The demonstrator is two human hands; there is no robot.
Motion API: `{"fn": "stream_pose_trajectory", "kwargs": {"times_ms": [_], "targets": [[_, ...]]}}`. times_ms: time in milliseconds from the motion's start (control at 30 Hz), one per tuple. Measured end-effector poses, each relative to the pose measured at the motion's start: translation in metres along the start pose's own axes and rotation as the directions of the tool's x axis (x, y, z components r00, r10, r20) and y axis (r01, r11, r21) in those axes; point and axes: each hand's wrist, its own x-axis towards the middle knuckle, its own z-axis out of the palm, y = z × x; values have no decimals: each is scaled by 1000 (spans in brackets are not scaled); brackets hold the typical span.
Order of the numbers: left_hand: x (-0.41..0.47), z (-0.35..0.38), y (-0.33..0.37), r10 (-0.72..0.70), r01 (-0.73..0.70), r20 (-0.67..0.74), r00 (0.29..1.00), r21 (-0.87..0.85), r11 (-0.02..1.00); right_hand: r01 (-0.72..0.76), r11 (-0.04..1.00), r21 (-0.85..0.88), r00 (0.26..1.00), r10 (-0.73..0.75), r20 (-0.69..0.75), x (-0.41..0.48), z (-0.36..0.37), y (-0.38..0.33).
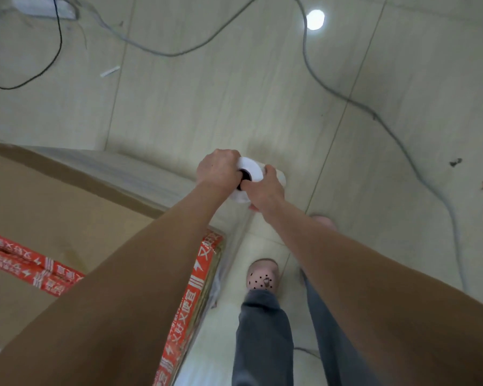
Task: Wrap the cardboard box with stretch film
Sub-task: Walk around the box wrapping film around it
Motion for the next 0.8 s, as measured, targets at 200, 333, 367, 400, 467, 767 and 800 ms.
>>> {"fn": "stream_pose_trajectory", "kwargs": {"times_ms": [200, 333, 367, 400, 467, 767, 800], "targets": [[9, -2, -10, -170, 158, -29, 985, -236, 959, 114, 992, -58, 992, -111, 53, 15, -8, -23], [11, -4, -24, -354, 323, -1, 935, -405, 855, 183, 981, -69, 980, -177, 86, 22, -1, -36], [11, -4, -27, -412, 378, 36, 911, -476, 794, 194, 978, -80, 978, -187, 87, 23, 1, -41], [11, -3, -31, -457, 421, 85, 885, -564, 711, 197, 976, -96, 978, -190, 83, 23, 2, -46], [13, -2, -34, -491, 455, 163, 856, -688, 565, 227, 961, -159, 973, -216, 79, 28, 6, -57], [30, -23, -35, -318, 316, 61, 946, -385, 867, 265, 880, -394, 964, -229, 138, 32, 10, -86], [33, -27, -35, -273, 273, 46, 961, -330, 904, 270, 874, -403, 963, -235, 135, 33, 11, -87]]}}
